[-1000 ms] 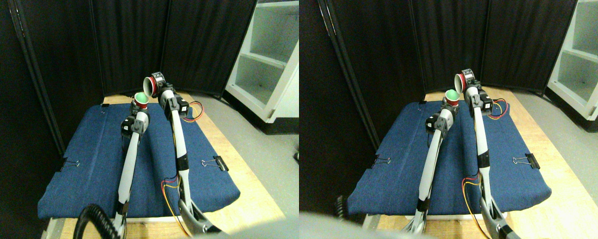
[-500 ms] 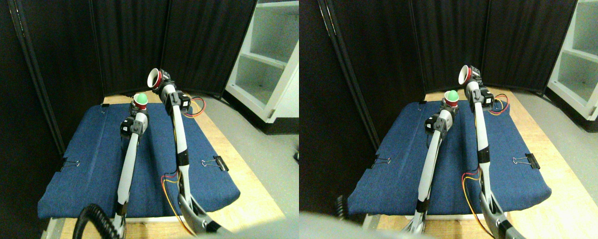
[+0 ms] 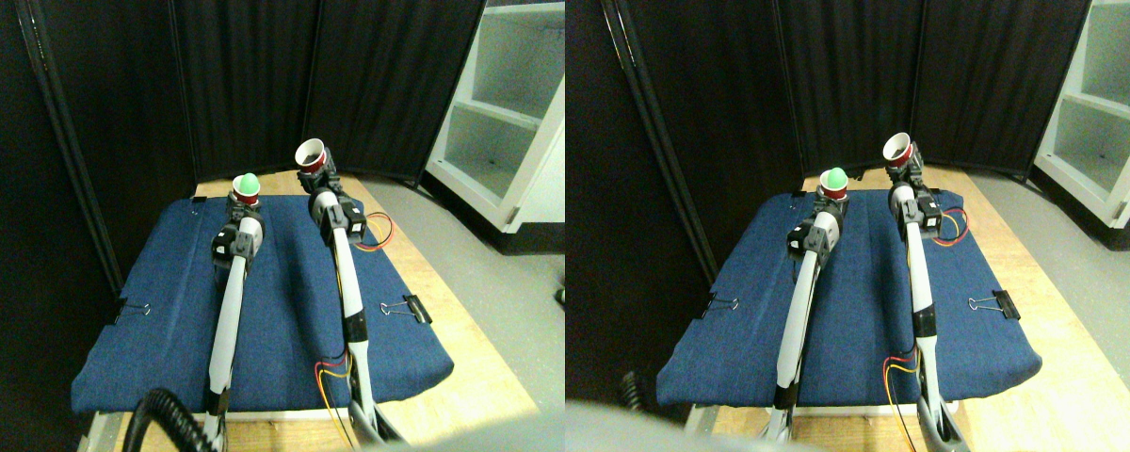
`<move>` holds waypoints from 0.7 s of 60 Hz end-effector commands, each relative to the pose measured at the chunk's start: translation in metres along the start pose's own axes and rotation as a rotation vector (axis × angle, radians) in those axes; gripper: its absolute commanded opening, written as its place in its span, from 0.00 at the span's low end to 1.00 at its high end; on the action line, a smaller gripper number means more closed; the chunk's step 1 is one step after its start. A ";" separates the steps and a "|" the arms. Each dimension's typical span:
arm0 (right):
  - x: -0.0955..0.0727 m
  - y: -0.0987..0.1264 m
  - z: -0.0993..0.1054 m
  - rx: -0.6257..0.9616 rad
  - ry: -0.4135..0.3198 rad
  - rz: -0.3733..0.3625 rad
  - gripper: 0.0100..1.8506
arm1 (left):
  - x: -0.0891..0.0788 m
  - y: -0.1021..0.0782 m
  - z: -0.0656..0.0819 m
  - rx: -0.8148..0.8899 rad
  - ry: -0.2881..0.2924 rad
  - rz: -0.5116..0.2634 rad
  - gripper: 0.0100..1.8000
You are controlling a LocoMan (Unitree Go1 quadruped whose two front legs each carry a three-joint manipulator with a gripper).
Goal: Pour (bimanual)
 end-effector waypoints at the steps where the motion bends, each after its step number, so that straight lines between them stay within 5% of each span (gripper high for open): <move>1: -0.002 -0.006 -0.002 0.065 -0.035 0.008 0.17 | 0.001 -0.001 0.007 -0.015 -0.044 -0.039 0.18; 42: -0.018 -0.066 -0.018 0.325 -0.096 -0.072 0.17 | 0.002 0.057 0.023 -0.136 -0.203 0.019 0.18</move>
